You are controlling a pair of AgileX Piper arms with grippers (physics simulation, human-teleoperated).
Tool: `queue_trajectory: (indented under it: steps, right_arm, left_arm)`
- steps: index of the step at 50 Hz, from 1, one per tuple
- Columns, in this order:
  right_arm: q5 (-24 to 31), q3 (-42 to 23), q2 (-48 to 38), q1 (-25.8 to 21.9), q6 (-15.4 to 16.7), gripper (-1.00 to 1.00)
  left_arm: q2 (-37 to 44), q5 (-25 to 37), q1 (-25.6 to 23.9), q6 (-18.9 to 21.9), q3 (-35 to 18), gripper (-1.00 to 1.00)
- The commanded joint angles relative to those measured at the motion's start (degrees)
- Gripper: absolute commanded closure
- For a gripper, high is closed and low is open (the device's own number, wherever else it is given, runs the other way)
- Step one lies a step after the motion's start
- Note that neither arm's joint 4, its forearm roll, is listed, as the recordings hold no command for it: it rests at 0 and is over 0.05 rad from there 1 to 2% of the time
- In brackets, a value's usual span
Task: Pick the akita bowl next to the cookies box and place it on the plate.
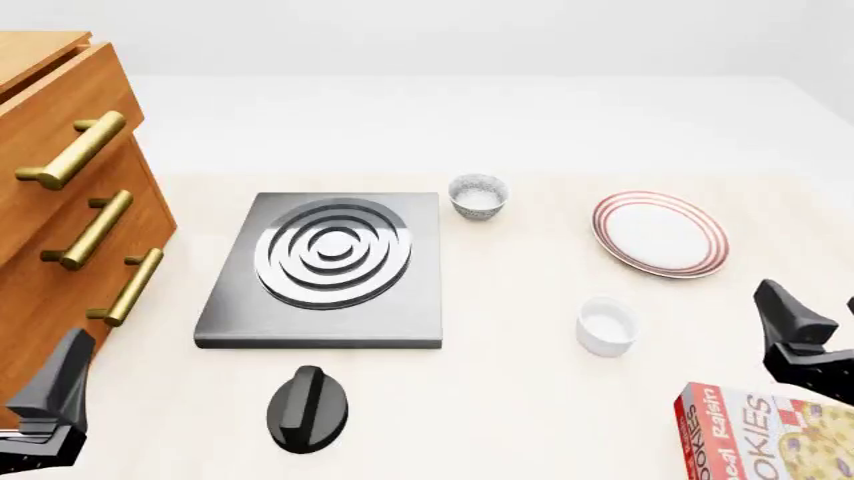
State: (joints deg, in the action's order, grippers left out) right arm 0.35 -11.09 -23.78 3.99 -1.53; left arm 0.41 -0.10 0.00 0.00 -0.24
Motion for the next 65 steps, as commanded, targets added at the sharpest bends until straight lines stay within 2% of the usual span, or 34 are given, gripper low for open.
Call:
queue_trajectory:
  steps: [1, 6, 7, 11, 20, 21, 23, 31, 35, 38, 42, 49, 52, 65]
  right_arm:
    - [9.40, -8.57, -5.83, 1.78, 2.71, -1.00]
    - [12.20, -11.43, -8.64, 2.55, 3.49, -1.00]
    - [12.76, -11.90, -9.56, 1.74, 2.37, -1.00]
    - [16.46, -15.18, -11.23, 1.80, 3.43, -1.00]
    - [20.38, -19.73, -13.98, 4.12, 4.64, -1.00]
    - [21.54, -21.32, -15.83, 5.82, 5.11, -1.00]
    - [23.26, -23.00, -16.28, 6.05, 4.54, -1.00]
    - [28.01, -27.55, -20.30, 12.13, 4.55, -1.00]
    - [29.49, -29.77, -21.93, 14.84, 6.20, -1.00]
    - [31.41, -32.42, -23.26, 16.63, 5.52, -1.00]
    - [32.53, -34.88, -25.94, 19.67, 6.24, -1.00]
    - [33.57, -37.46, -28.61, 22.09, 6.40, -1.00]
    - [33.44, -38.82, -31.27, 24.11, 7.46, -1.00]
    - [33.77, -44.34, -38.89, 29.17, 7.21, -1.00]
  left_arm:
    - [0.00, 0.00, 0.00, 0.00, 0.00, -1.00]
    - [0.00, 0.00, 0.00, 0.00, 0.00, -1.00]
    - [0.00, 0.00, 0.00, 0.00, 0.00, -1.00]
    - [0.00, 0.00, 0.00, 0.00, 0.00, -1.00]
    - [0.00, 0.00, 0.00, 0.00, 0.00, -1.00]
    - [0.00, 0.00, 0.00, 0.00, 0.00, -1.00]
    - [0.00, 0.00, 0.00, 0.00, 0.00, -1.00]
    - [0.00, 0.00, 0.00, 0.00, 0.00, -1.00]
    - [0.00, 0.00, 0.00, 0.00, 0.00, -1.00]
    - [0.00, 0.00, 0.00, 0.00, 0.00, -1.00]
    - [0.00, 0.00, 0.00, 0.00, 0.00, -1.00]
    - [0.00, 0.00, 0.00, 0.00, 0.00, -1.00]
    - [0.00, 0.00, 0.00, 0.00, 0.00, -1.00]
    - [0.00, 0.00, 0.00, 0.00, 0.00, -1.00]
